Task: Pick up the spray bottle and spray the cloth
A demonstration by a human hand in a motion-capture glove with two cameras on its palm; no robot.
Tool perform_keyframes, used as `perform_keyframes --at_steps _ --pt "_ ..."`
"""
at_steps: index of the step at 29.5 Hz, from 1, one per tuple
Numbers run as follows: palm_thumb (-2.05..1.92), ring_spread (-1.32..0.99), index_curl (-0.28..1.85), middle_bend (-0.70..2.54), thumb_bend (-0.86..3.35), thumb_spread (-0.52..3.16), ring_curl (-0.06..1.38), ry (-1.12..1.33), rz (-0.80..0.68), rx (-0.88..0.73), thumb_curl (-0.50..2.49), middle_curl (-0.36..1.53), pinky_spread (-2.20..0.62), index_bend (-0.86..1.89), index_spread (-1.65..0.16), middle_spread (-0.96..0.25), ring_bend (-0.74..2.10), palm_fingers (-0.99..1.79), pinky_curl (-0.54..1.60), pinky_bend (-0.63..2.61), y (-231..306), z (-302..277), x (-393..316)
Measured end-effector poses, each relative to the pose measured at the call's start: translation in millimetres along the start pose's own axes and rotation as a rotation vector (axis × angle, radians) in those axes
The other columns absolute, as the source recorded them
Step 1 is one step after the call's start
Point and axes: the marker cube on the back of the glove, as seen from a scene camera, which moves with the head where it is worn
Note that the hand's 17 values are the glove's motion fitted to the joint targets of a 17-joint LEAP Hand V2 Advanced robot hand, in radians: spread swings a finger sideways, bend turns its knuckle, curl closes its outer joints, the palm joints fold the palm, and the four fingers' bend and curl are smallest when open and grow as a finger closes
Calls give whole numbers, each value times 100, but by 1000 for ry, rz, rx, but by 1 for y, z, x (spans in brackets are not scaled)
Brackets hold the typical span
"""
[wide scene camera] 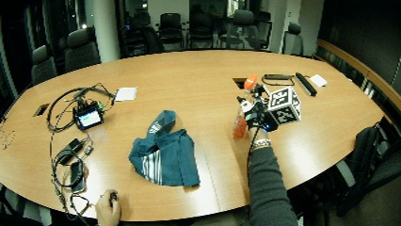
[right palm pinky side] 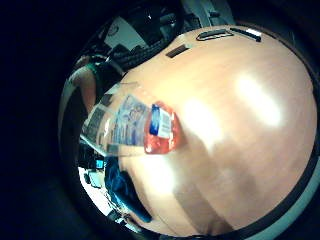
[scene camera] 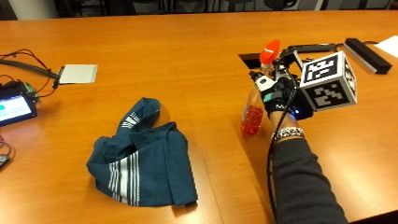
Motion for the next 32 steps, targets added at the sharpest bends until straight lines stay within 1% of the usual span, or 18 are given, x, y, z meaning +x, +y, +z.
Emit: perform_keyframes --at_steps 4,7,10,14,17,19,22,24,32 --pt "87 -8 21 27 6 110 32 -108 7 -13 34 36 17 11 -32 -5 47 72 33 38 -10 6 3" --pt "90 -9 22 29 6 109 33 -174 11 9 36 37 16 13 -31 -8 48 77 33 35 -14 10 2" --pt "91 -10 23 31 4 108 33 -217 17 75 36 37 16 14 -31 -9 48 81 32 31 -14 13 1" --pt "92 -12 26 35 2 104 33 -243 31 196 38 39 13 18 -31 -13 49 99 30 21 -11 14 1" --pt "94 -13 30 35 1 99 34 -272 24 236 41 40 9 22 -30 -16 49 110 28 17 -12 16 0" --pt "95 -14 32 36 0 96 35 -309 4 248 42 41 6 24 -30 -17 48 113 29 16 -14 17 -1" --pt "96 -15 34 37 -1 93 38 -335 -31 283 44 42 2 19 -29 -19 55 122 30 20 -14 18 -6" --pt "94 -16 33 37 -2 95 40 -322 -54 309 44 43 -9 12 -29 -19 58 134 35 34 -12 18 -10" --pt "93 -19 34 44 -2 100 44 -284 -151 386 46 47 -24 14 -27 -21 69 138 39 46 -3 3 -19"
